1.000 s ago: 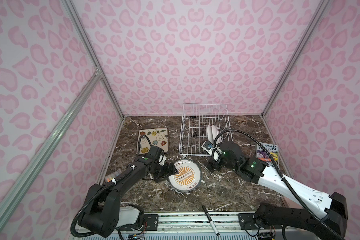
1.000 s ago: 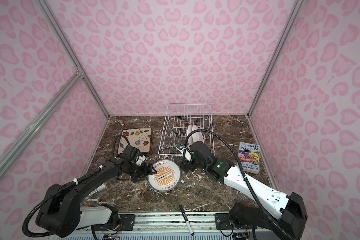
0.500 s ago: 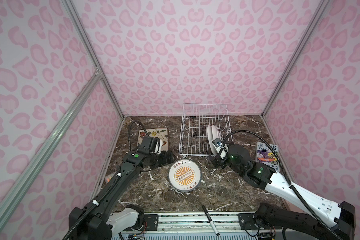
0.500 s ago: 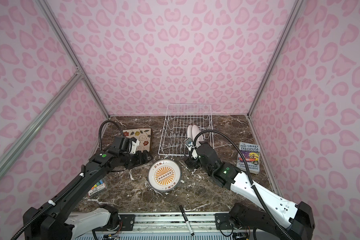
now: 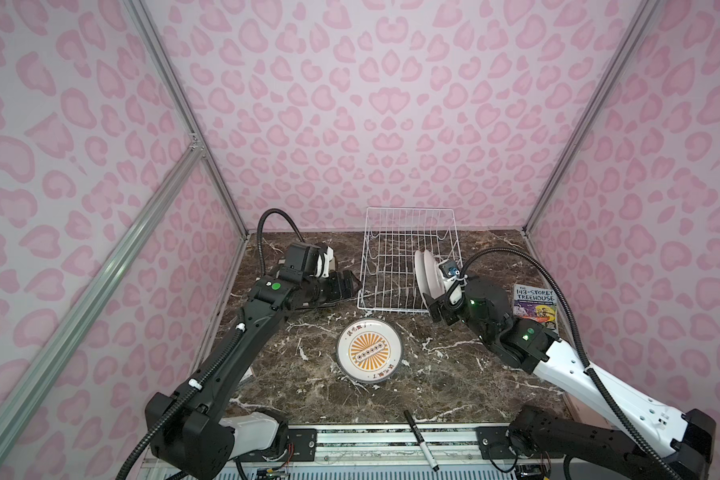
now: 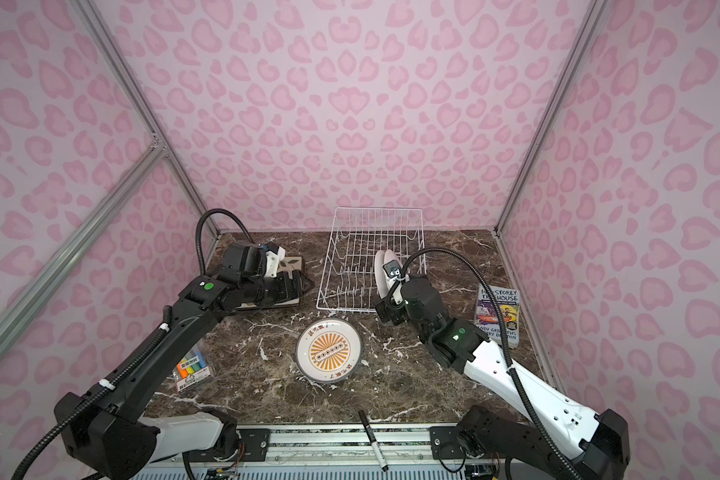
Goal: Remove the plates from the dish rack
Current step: 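Reach the left gripper into the rack toward the last patterned plate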
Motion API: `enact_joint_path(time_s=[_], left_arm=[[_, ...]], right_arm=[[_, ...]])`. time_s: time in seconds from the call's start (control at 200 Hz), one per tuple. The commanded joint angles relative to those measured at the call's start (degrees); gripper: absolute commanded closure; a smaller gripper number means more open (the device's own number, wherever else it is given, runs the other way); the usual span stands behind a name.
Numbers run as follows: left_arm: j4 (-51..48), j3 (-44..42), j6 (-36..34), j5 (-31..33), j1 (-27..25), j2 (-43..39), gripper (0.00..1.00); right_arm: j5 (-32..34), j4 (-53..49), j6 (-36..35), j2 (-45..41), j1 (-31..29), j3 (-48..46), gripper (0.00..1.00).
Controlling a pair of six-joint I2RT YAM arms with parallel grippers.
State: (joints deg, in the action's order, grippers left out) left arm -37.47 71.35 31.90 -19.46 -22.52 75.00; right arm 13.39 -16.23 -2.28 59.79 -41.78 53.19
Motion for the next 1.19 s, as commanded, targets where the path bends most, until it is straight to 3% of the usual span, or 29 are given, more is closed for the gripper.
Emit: enact_joint_path(time_s=[0.0,0.47,0.79,1.065,1.19], left_arm=[[4.5,1.6,0.5,-2.7,-0.7,2.2,0.11],[13.9,13.8,2.6,-7.0,-6.4,18.9,0.13],[15.6,24.7,4.8,-10.3,-10.4,32.0,0.15],[15.2,29.5,7.5,-10.5,-12.1,39.3,0.29],[14.2,30.8,7.5,-10.0,-12.3,41.0,0.4]], right_arm=[[-2.4,-1.6,2.4,0.3,1.1,0.8,0.01],[-8.7,-4.4,5.6,-1.7,9.1,0.3,0.01],[-10.7,-6.8,3.9,-1.6,12.0,1.2,0.01],[-11.0,-8.2,3.4,-0.6,13.7,1.5,0.01],[-11.5,-7.5,4.0,-0.8,14.0,1.0,0.01]])
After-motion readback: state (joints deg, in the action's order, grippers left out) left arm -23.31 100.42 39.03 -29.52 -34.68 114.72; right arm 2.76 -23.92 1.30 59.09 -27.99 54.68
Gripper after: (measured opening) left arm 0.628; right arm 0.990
